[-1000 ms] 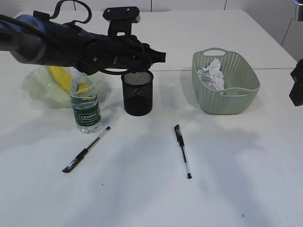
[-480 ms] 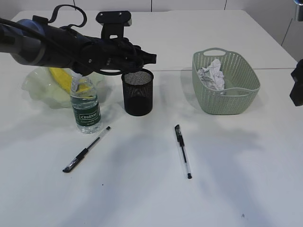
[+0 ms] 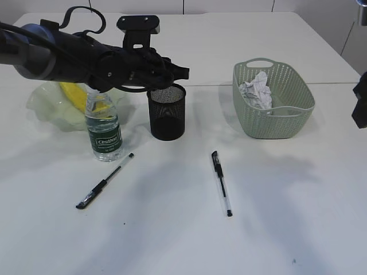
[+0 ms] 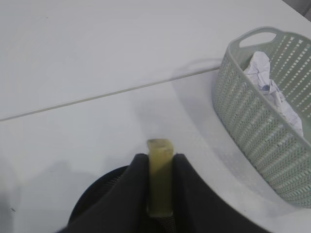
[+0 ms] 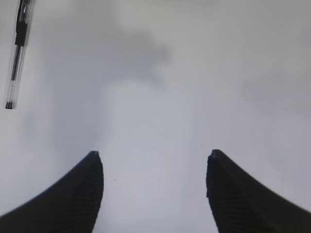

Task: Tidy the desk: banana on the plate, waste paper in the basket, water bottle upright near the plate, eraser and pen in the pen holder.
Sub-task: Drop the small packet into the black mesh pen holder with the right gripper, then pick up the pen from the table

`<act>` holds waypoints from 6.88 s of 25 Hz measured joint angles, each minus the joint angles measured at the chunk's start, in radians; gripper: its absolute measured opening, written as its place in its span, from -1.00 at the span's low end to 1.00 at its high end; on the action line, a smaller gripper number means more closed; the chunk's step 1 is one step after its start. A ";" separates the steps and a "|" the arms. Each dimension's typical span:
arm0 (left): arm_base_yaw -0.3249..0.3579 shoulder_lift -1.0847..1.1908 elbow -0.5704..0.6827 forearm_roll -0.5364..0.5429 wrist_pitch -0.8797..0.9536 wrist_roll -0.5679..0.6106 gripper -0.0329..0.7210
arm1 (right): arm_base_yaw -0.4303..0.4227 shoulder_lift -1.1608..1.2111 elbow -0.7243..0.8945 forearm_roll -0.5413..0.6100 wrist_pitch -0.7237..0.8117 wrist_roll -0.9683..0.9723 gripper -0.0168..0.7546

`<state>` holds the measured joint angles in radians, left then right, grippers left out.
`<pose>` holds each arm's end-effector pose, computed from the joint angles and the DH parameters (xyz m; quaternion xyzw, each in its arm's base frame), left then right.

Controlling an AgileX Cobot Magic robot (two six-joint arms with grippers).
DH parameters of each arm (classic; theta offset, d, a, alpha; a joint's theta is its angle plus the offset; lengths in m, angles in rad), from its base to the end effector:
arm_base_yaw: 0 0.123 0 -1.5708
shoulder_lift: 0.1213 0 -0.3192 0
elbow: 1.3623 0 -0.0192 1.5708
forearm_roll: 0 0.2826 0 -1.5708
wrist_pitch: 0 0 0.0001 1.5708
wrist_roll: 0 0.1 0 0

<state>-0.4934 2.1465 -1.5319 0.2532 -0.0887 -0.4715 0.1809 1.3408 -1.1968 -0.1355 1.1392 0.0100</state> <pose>0.4826 -0.2620 0.1993 0.1213 0.8360 -0.1954 0.4982 0.2827 0.0392 0.3512 -0.1000 0.9753 -0.0477 0.1913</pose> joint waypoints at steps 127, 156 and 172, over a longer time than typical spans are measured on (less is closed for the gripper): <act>0.000 -0.235 0.530 -0.138 0.580 0.472 0.10 | 0.000 0.011 0.000 -0.011 0.014 -0.010 0.33; 0.000 -0.212 0.510 -0.153 0.665 0.472 -0.39 | 0.000 0.011 0.000 -0.001 0.014 -0.016 0.33; 0.000 -0.212 0.510 -0.147 0.711 0.472 -0.70 | 0.000 0.011 0.000 0.019 0.014 -0.016 0.33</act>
<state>-0.4934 1.9342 -1.0222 0.1060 0.6221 0.0000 0.1809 1.3520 -1.1968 -0.1165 1.1537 -0.0056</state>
